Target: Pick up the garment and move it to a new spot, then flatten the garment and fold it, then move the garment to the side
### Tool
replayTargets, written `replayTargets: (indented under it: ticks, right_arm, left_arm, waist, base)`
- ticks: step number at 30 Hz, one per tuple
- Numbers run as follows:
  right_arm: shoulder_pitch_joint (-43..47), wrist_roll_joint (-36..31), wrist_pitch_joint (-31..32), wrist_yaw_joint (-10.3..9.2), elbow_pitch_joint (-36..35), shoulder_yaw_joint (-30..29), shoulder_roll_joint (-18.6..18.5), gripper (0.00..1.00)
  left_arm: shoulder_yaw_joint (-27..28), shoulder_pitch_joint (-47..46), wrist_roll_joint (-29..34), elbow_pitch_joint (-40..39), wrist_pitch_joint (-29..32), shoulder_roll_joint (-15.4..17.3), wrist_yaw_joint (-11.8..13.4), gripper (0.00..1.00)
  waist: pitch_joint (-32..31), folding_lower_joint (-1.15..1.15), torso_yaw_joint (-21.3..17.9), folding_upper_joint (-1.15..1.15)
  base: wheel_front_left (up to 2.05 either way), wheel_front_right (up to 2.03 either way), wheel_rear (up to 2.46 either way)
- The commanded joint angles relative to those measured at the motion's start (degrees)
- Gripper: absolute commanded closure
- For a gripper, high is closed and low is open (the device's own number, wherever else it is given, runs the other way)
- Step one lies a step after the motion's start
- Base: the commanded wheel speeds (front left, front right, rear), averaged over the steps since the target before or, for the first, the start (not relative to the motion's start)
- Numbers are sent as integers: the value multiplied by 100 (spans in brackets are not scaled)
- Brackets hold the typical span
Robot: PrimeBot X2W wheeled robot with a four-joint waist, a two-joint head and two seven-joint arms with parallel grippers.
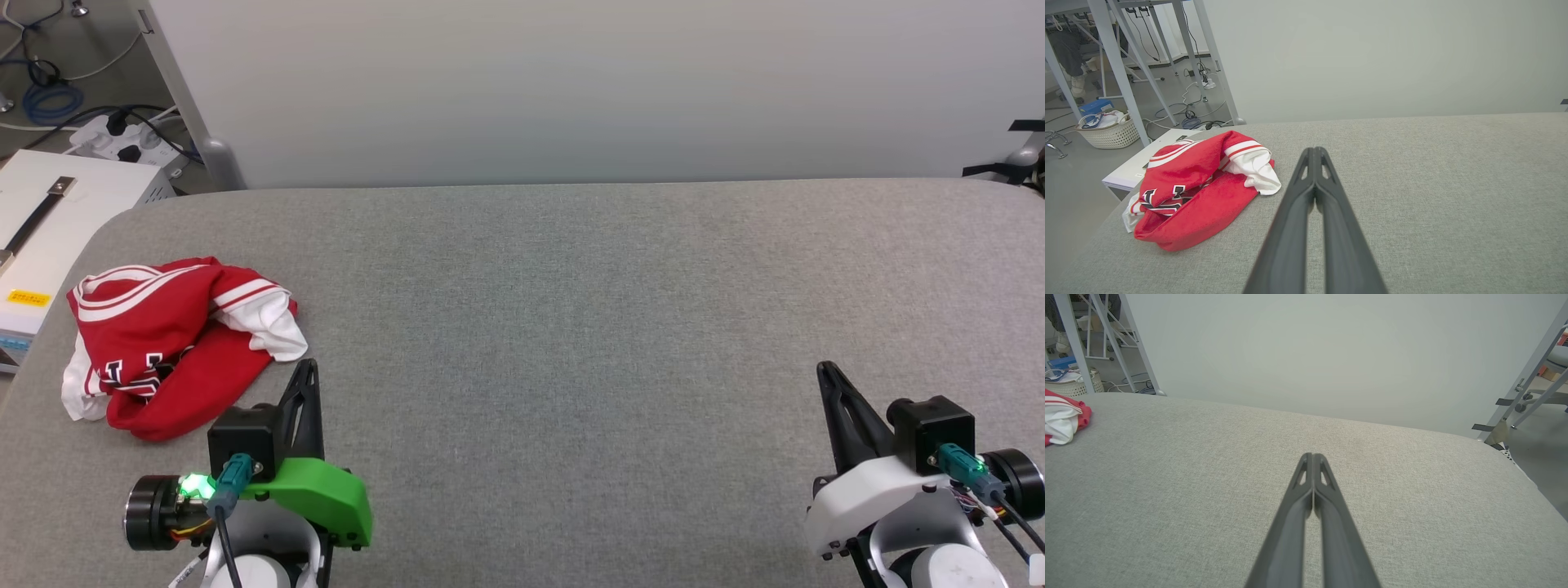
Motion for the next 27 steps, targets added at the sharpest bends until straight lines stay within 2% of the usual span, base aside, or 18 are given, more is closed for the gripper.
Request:
replayTargets:
  ticks: [1,20,21,27]
  right_arm:
    - [47,-55,17,-4,-26,-8,0,100]
    - [47,-55,17,-4,-26,-8,0,100]
    - [0,1,-1,0,0,0,0,0]
    - [-3,31,-30,0,22,-9,1,0]
  left_arm:
    - [-7,88,55,-12,-4,-24,25,100]
    - [-7,88,55,-12,-4,-24,25,100]
    - [0,0,0,0,-1,0,0,0]
    - [-7,-1,-22,35,-31,1,-2,0]
  waist:
    - [0,0,0,0]
    - [0,0,0,0]
    - [0,0,0,0]
    - [2,0,0,0]
  base:
    - [0,0,0]
    - [0,0,0]
    - [0,0,0]
    - [0,0,0]
